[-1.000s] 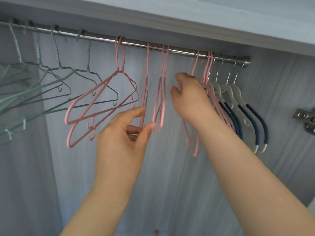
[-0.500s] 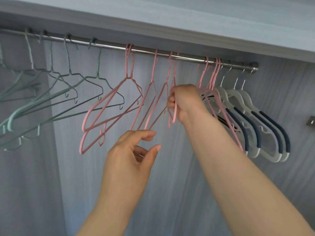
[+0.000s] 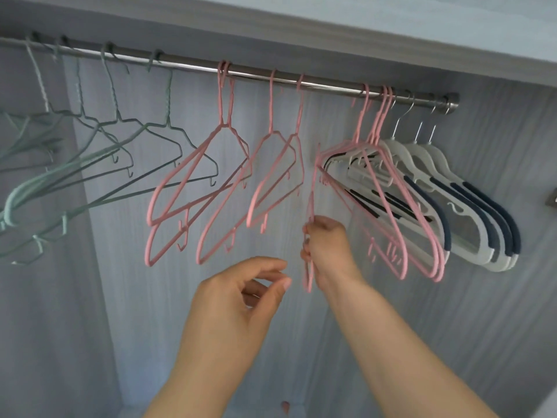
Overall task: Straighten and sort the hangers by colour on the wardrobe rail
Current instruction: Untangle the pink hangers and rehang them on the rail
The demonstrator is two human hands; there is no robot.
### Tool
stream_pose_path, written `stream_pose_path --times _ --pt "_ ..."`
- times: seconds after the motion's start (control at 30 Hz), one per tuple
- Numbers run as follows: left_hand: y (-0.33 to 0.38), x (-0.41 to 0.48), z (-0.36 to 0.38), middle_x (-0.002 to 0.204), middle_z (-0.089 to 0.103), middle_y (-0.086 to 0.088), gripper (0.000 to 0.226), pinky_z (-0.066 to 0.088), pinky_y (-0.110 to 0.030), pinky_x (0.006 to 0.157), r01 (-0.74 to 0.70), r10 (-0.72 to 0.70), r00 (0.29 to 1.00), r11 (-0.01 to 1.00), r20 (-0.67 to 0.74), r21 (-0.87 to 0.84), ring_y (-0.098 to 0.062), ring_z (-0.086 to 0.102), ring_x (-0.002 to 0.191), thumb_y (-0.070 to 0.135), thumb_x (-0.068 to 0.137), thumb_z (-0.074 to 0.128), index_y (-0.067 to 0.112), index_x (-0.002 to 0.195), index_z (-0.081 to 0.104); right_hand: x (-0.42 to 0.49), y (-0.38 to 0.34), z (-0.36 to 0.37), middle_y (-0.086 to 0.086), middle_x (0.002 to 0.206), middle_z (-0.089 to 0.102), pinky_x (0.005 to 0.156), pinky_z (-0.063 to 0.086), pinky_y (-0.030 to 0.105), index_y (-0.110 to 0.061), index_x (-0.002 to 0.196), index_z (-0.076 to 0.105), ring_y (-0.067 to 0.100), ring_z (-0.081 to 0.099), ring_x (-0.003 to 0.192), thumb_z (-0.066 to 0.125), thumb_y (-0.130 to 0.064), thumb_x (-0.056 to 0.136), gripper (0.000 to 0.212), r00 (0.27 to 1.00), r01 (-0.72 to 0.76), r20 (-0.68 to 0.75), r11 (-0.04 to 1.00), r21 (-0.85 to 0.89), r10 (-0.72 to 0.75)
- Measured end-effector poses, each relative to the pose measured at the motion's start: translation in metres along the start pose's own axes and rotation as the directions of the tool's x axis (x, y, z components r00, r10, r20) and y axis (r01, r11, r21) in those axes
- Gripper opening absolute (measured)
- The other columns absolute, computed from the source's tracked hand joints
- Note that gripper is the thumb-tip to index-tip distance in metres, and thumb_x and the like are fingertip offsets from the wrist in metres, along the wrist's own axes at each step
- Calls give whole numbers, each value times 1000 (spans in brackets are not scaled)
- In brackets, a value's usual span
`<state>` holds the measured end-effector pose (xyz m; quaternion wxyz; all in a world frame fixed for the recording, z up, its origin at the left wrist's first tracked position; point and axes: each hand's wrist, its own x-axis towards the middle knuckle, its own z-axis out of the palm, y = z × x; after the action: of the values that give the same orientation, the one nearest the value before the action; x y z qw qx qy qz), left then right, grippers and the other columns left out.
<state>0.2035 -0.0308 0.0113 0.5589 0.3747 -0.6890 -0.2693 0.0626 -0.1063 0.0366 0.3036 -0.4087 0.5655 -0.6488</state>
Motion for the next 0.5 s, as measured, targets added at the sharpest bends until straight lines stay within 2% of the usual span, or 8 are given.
stream_pose_path --times 0.07,0.13,0.23,0.3,0.37,0.4,0.43,0.5 --pt "-11 0 5 77 68 25 14 45 -7 57 48 -49 996 999 70 13 -6 63 64 20 75 70 34 76 68 -9 22 -18 1 64 43 41 28 18 -16 71 48 14 32 43 33 1 91 30 999 -20 39 995 -97 24" --pt "-28 2 9 78 69 19 14 44 -6 56 109 -115 983 993 143 49 -6 63 66 19 76 70 32 78 67 -15 49 -38 1 72 48 41 31 19 -13 87 52 14 37 45 32 -2 94 24 993 -37 98 964 -264 65" --pt "-59 2 11 84 69 9 21 44 -4 63 192 -222 948 970 227 151 -8 63 73 16 77 70 33 88 62 -17 88 -73 7 88 58 58 41 27 -7 104 58 22 53 69 37 -3 92 24 982 56 176 801 -596 63" --pt "-78 -1 11 96 65 8 30 43 -5 69 231 -285 924 947 254 222 -6 60 81 15 77 69 27 103 59 -18 101 -93 2 85 61 68 39 28 -17 92 60 20 56 80 42 -11 93 19 974 136 223 684 -717 41" --pt "-91 -3 11 103 61 4 41 43 -11 73 264 -330 910 928 250 264 -12 58 89 13 78 69 21 115 55 -18 105 -108 -9 59 53 62 33 23 -26 66 50 6 50 62 49 -22 92 26 966 209 259 612 -763 -7" --pt "-96 -5 10 107 60 2 46 42 -16 78 277 -345 907 920 241 277 -15 57 92 12 78 68 19 121 53 -18 108 -113 -8 49 49 56 31 19 -28 59 45 2 46 51 53 -26 90 32 961 234 274 595 -769 -23" --pt "-99 -6 8 114 58 0 51 40 -19 83 278 -352 908 912 229 300 -17 55 98 12 79 68 19 125 49 -18 109 -116 -10 45 51 49 29 16 -29 55 43 3 45 46 56 -29 88 35 956 252 293 596 -763 -29" --pt "-106 -7 2 132 47 -5 62 35 -24 96 252 -341 922 888 185 385 -21 48 116 13 81 66 22 135 38 -17 113 -119 -13 43 48 46 28 18 -29 53 46 5 39 42 59 -36 84 35 937 306 345 590 -747 -50"
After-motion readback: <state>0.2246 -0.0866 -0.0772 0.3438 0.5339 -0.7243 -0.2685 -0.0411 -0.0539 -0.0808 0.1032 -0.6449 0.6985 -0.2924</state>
